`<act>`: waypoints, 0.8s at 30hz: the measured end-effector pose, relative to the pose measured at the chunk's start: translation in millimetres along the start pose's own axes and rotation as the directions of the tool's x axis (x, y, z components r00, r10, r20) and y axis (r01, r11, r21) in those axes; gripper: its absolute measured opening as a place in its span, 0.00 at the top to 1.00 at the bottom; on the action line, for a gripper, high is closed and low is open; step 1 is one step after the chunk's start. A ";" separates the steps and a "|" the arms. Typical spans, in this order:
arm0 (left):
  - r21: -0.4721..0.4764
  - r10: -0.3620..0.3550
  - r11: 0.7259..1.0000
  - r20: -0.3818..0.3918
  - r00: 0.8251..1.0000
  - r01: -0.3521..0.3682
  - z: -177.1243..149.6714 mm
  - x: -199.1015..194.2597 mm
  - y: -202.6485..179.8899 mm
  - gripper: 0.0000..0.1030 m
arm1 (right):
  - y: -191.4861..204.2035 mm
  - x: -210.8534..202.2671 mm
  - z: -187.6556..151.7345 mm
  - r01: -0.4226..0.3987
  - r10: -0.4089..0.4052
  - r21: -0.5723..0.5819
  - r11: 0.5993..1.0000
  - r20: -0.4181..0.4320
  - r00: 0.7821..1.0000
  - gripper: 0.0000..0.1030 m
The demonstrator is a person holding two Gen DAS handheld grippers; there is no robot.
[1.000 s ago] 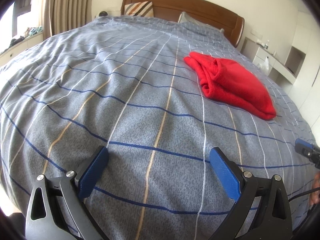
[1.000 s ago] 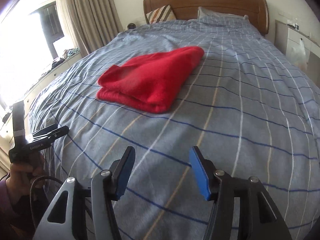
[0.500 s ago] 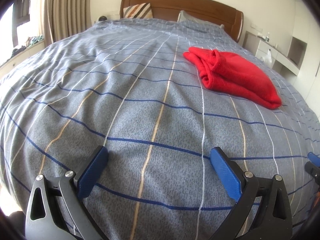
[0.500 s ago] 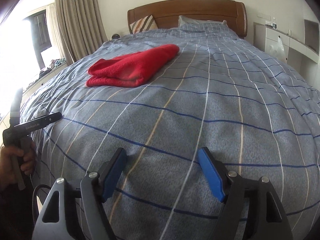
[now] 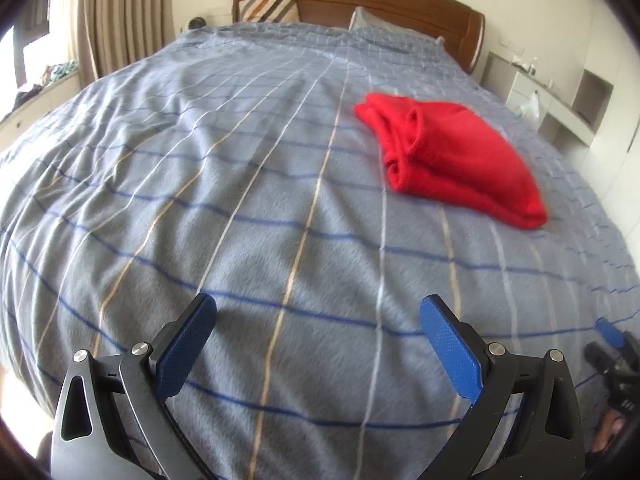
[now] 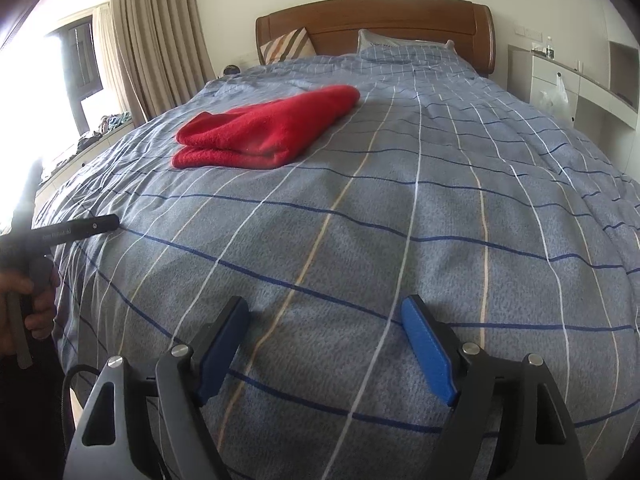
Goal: Fold small clothes
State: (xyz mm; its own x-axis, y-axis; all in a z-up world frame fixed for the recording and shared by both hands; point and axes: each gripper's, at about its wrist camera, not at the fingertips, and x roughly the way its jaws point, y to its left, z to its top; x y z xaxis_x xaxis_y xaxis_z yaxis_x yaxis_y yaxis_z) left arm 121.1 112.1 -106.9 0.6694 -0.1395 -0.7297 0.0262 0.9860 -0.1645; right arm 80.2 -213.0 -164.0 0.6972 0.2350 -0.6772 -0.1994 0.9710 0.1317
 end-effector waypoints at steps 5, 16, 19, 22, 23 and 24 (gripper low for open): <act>-0.062 -0.202 0.977 0.014 0.979 0.202 92.6 19.6 -12.4 0.01 | -15.2 -0.1 59.8 -0.105 0.103 0.102 0.989 0.025 0.994 0.24; -0.141 -0.247 0.967 -0.282 0.927 0.214 145.6 160.5 -28.3 0.02 | -45.1 170.1 199.8 -0.323 0.403 0.458 0.828 -0.085 0.911 0.24; -0.090 -0.261 0.965 -0.287 0.921 0.246 140.5 158.0 -36.6 0.09 | -36.4 206.1 193.7 -0.341 0.455 0.516 0.786 -0.110 0.884 0.29; -0.036 -0.272 0.961 -0.326 0.905 0.276 135.7 159.6 -53.5 0.69 | -14.0 208.2 197.5 -0.256 0.339 0.415 0.873 -0.140 0.930 0.62; -0.019 -0.254 0.965 -0.319 0.913 0.262 137.0 157.6 -58.2 0.73 | -1.9 204.3 200.9 -0.206 0.269 0.333 0.920 -0.153 0.951 0.64; 0.010 -0.227 0.970 -0.302 0.926 0.242 138.5 153.8 -63.0 0.76 | 13.5 197.9 204.8 -0.151 0.188 0.224 0.963 -0.155 0.970 0.66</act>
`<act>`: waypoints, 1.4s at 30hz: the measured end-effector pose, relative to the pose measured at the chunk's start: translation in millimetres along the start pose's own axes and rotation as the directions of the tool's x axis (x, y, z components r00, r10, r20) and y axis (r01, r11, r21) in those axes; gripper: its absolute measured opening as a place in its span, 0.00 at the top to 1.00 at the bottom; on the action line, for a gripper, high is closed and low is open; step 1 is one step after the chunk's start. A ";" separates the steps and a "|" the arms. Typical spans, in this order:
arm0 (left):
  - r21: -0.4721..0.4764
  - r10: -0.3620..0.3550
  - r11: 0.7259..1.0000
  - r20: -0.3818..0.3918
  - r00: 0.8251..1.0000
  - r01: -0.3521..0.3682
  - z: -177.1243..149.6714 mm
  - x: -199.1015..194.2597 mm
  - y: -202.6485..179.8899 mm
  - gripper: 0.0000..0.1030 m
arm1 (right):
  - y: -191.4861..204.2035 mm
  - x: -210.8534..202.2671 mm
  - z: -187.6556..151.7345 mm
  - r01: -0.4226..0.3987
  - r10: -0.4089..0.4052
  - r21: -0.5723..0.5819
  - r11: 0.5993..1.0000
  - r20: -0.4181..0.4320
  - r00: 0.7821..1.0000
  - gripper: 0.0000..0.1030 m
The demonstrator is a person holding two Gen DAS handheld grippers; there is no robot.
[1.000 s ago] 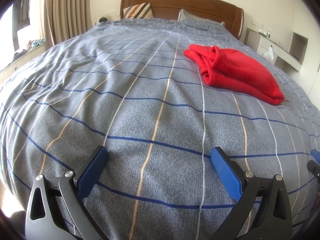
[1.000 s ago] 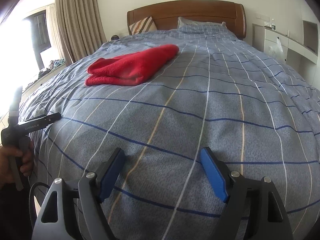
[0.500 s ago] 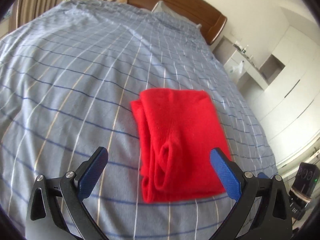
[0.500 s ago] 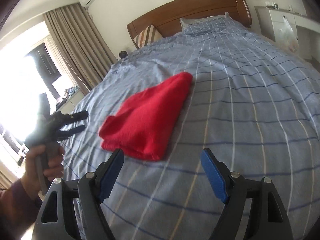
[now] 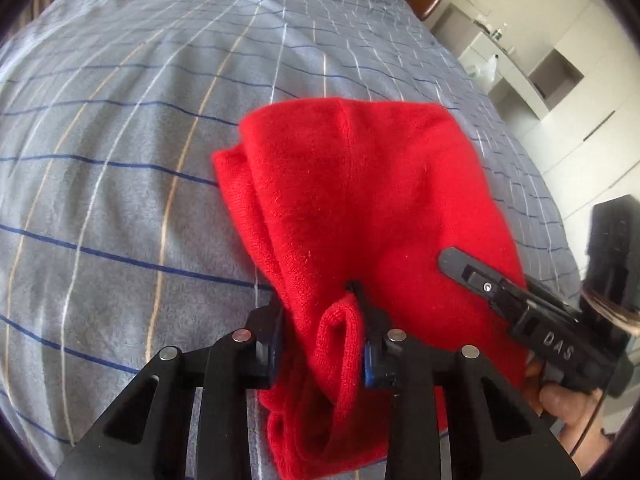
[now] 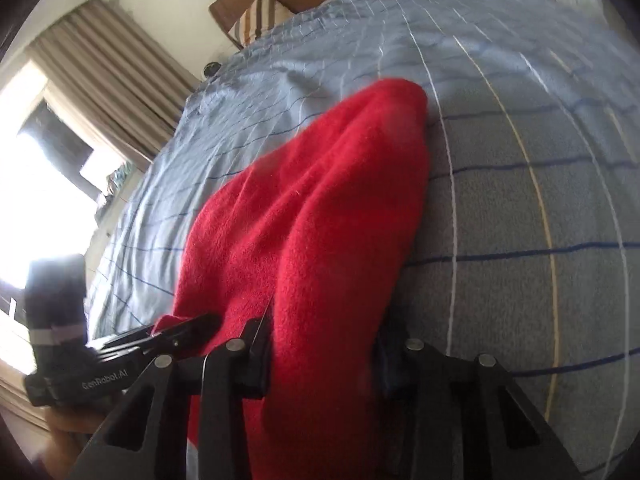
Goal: Fold small clothes
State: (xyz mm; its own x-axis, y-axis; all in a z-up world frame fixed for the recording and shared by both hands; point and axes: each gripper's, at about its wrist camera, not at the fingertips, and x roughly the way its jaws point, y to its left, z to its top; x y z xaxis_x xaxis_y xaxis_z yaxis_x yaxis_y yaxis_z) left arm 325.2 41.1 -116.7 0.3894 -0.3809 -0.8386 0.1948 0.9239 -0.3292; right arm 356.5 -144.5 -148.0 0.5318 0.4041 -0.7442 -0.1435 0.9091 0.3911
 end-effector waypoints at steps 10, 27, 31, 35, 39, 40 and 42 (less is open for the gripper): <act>0.086 -0.060 0.996 0.306 0.950 0.035 37.8 -126.2 -35.8 0.80 | 82.0 -104.1 42.1 0.159 -0.052 -0.323 0.933 0.317 0.947 0.69; 0.147 0.415 0.863 0.340 0.844 -0.483 -141.3 -131.4 -54.1 0.01 | 1.0 -152.1 -102.3 0.188 -0.167 -0.240 0.952 0.103 0.981 0.08; 0.067 0.440 0.873 0.316 0.840 -0.483 -162.6 -163.7 -74.2 0.01 | 19.3 -200.0 -137.4 0.225 -0.197 -0.299 0.927 0.121 0.973 0.08; 0.023 0.438 0.886 0.289 0.851 -0.463 -180.1 -185.9 -90.6 0.01 | 35.9 -233.6 -166.7 0.254 -0.226 -0.329 0.909 0.122 0.966 0.04; 0.048 0.446 0.880 0.259 0.857 -0.473 -197.9 -198.3 -110.4 0.01 | 46.7 -255.2 -185.2 0.241 -0.218 -0.273 0.932 0.110 0.970 0.03; 0.061 0.451 0.875 0.260 0.854 -0.480 -202.5 -201.6 -114.2 0.01 | 49.0 -258.9 -188.3 0.240 -0.219 -0.257 0.936 0.107 0.970 0.03; 0.080 0.460 0.865 0.266 0.847 -0.495 -212.6 -208.0 -120.3 0.01 | 55.4 -266.9 -194.3 0.244 -0.223 -0.243 0.939 0.113 0.968 0.02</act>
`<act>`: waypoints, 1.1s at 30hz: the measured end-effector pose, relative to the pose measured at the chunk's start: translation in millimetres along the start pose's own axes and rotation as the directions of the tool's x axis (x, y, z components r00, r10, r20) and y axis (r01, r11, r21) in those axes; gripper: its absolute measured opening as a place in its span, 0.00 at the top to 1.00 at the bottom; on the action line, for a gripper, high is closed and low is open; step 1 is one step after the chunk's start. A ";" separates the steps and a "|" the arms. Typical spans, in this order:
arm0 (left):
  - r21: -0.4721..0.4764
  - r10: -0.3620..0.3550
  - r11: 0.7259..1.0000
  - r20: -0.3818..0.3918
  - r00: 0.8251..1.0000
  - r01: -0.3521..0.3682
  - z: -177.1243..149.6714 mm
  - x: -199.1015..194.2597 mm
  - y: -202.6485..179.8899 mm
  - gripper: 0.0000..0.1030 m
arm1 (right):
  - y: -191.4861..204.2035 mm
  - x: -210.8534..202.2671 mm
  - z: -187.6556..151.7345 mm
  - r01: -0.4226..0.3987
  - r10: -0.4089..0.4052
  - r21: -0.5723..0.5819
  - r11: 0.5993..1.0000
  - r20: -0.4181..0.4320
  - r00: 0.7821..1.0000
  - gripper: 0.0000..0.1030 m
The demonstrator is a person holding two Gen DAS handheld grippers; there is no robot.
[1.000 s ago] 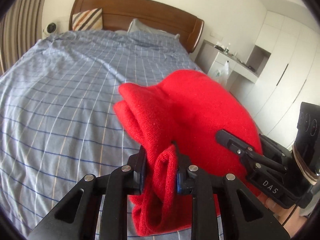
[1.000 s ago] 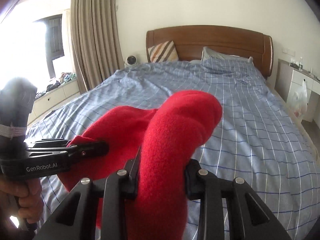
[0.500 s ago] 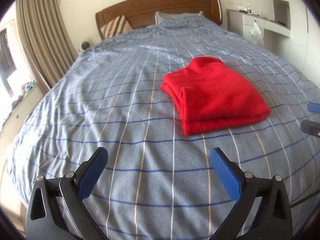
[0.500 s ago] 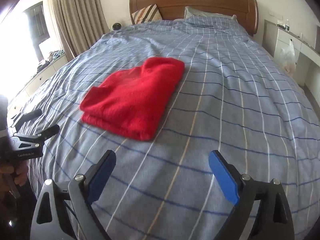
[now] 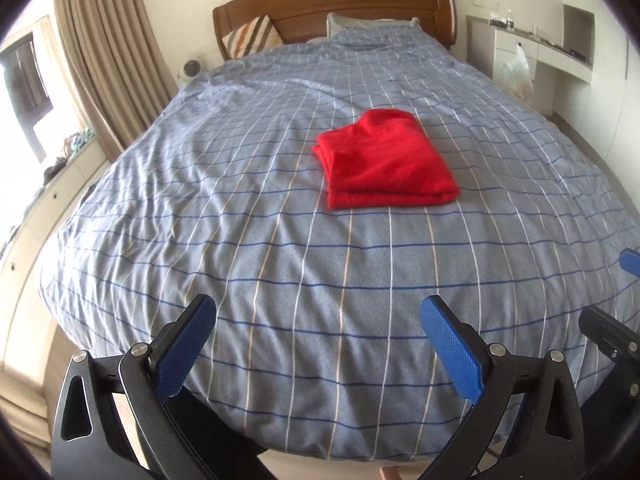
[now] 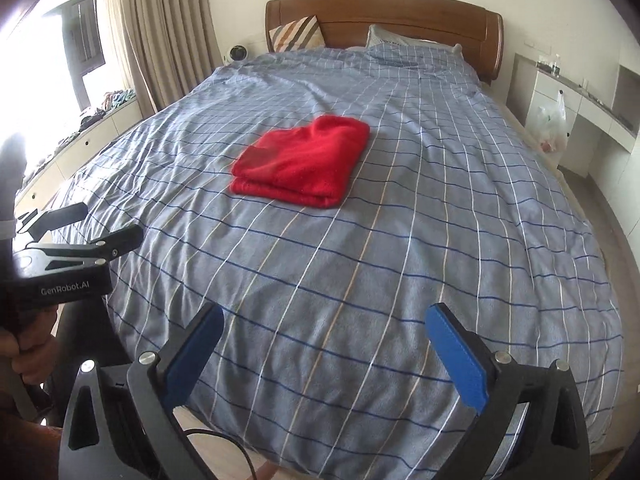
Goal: Fold small clothes
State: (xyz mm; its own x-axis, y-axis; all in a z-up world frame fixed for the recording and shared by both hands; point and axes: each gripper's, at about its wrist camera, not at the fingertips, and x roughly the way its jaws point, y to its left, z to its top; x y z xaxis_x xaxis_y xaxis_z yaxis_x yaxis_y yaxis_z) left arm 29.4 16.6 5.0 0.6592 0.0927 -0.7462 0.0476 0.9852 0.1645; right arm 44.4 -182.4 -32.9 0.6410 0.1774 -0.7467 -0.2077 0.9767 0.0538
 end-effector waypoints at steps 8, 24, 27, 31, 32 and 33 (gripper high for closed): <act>-0.017 -0.042 0.999 -0.034 0.999 0.041 -16.3 -12.8 5.6 0.01 | 24.4 -19.8 -5.8 0.011 -0.012 -0.022 1.000 -0.013 1.000 0.01; -0.003 -0.111 0.994 0.008 0.994 0.111 -32.3 -49.5 11.4 0.00 | 48.4 -57.5 -6.8 0.037 -0.037 -0.004 0.999 -0.001 0.999 0.01; 0.013 -0.121 0.993 0.009 0.993 0.121 -32.0 -57.7 9.4 0.00 | 43.9 -66.1 -15.2 0.049 -0.049 0.008 0.999 -0.004 0.999 0.01; 0.000 -0.122 0.992 0.036 0.992 0.122 -27.1 -67.3 7.9 0.00 | 34.9 -70.5 -21.6 0.044 -0.044 0.049 0.998 -0.008 0.999 0.01; -0.008 -0.122 0.992 0.042 0.992 0.123 -26.0 -67.5 8.5 0.00 | 34.4 -69.5 -21.9 0.048 -0.048 0.052 0.997 -0.010 0.999 0.01; -0.013 -0.121 0.993 0.043 0.992 0.121 -24.9 -66.9 8.2 0.00 | 33.8 -68.8 -21.9 0.051 -0.051 0.053 0.997 -0.011 0.999 0.01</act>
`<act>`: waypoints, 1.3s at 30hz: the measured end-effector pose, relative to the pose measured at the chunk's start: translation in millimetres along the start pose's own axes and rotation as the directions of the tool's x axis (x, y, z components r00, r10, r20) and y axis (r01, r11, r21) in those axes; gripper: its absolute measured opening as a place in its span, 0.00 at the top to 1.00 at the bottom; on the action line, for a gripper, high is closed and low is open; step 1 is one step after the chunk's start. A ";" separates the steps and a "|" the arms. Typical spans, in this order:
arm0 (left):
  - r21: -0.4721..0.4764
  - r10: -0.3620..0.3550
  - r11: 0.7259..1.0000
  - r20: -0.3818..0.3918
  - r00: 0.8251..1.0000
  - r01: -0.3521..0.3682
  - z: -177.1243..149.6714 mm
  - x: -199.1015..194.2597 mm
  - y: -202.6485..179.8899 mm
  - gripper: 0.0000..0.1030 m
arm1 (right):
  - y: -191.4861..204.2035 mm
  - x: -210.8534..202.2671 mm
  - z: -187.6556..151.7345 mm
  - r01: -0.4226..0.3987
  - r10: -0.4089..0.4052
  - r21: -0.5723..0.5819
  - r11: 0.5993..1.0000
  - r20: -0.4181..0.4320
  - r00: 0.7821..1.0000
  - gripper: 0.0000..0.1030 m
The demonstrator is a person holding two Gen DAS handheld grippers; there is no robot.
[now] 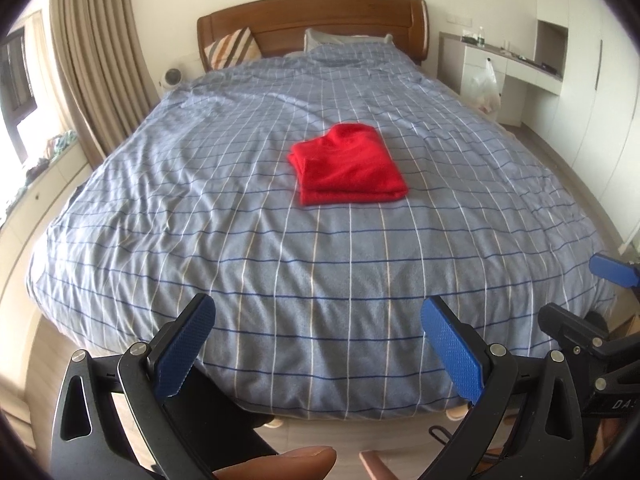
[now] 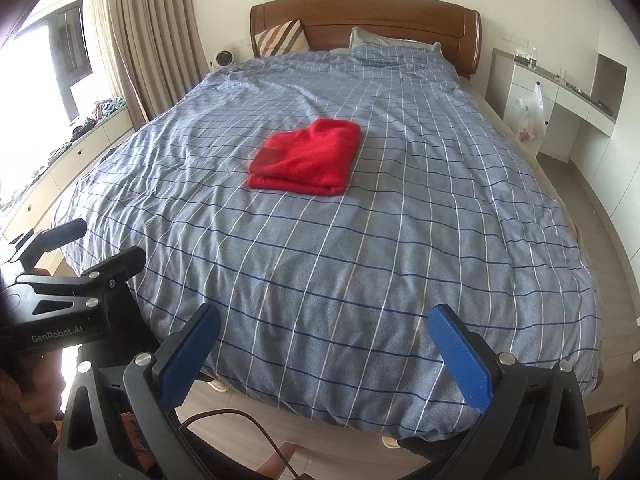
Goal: Fold small clothes
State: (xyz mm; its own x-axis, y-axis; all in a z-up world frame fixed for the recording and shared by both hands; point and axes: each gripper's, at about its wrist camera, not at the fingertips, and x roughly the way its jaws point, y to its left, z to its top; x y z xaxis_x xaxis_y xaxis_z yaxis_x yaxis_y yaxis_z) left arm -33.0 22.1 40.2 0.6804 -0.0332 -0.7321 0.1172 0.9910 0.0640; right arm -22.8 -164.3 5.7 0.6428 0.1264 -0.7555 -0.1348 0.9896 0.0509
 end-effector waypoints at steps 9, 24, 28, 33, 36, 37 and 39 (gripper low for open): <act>0.016 0.008 1.000 -0.019 1.000 -0.008 -1.5 8.6 -1.1 0.00 | 4.1 -0.3 3.2 0.011 -0.010 -0.011 1.000 0.008 1.000 0.01; -0.029 0.062 0.998 -0.015 0.998 -0.062 11.5 9.1 11.1 0.00 | 11.9 -4.4 31.4 0.118 -0.115 -0.054 0.991 0.066 0.991 0.01; -0.042 0.058 0.997 -0.021 0.998 -0.059 12.2 8.9 11.8 0.00 | 10.7 -7.1 31.6 0.123 -0.119 -0.051 0.991 0.072 0.990 0.01; -0.030 0.062 0.998 -0.011 0.998 -0.063 13.8 5.6 8.8 0.00 | 4.1 -6.6 33.1 0.121 -0.118 -0.035 0.992 0.072 0.990 0.01; -0.027 0.065 0.998 -0.002 0.998 -0.065 16.1 3.3 7.4 0.00 | 0.9 -6.6 33.6 0.111 -0.110 -0.020 0.994 0.071 0.991 0.01; -0.028 0.066 0.997 0.001 0.998 -0.065 16.9 2.8 7.2 0.00 | -0.2 -6.6 34.0 0.104 -0.103 -0.013 0.994 0.070 0.992 0.01; -0.027 0.069 0.997 0.004 0.998 -0.069 18.6 2.8 6.3 0.00 | -0.2 -7.1 34.6 0.097 -0.096 -0.010 0.995 0.070 0.993 0.01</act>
State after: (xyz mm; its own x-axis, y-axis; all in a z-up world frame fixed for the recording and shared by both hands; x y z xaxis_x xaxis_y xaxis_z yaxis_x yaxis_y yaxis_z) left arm -16.9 25.8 51.2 0.6899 0.0348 -0.7231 0.0503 0.9941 0.0958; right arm -1.3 -163.0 33.7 0.7036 0.0353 -0.7097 -0.0795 0.9964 -0.0292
